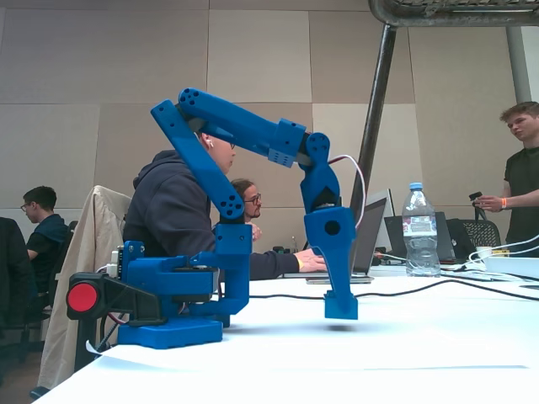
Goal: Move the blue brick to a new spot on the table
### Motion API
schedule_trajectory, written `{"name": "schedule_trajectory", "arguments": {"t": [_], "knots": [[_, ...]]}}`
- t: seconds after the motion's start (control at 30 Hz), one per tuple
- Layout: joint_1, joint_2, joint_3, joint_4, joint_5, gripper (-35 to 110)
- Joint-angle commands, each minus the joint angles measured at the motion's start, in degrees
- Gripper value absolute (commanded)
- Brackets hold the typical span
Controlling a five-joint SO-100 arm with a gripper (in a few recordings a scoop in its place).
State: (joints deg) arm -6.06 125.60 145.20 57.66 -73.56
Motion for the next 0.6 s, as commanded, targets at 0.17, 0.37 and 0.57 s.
{"name": "schedule_trajectory", "arguments": {"t": [0.17, 0.37, 0.57], "knots": [[-2.1, -17.4, -38.1, 10.3, 5.0, 5], [-2.6, -31.8, -57.9, 15.6, 6.5, 4], [-1.9, -46.0, -75.3, 19.2, 6.7, 4]]}}
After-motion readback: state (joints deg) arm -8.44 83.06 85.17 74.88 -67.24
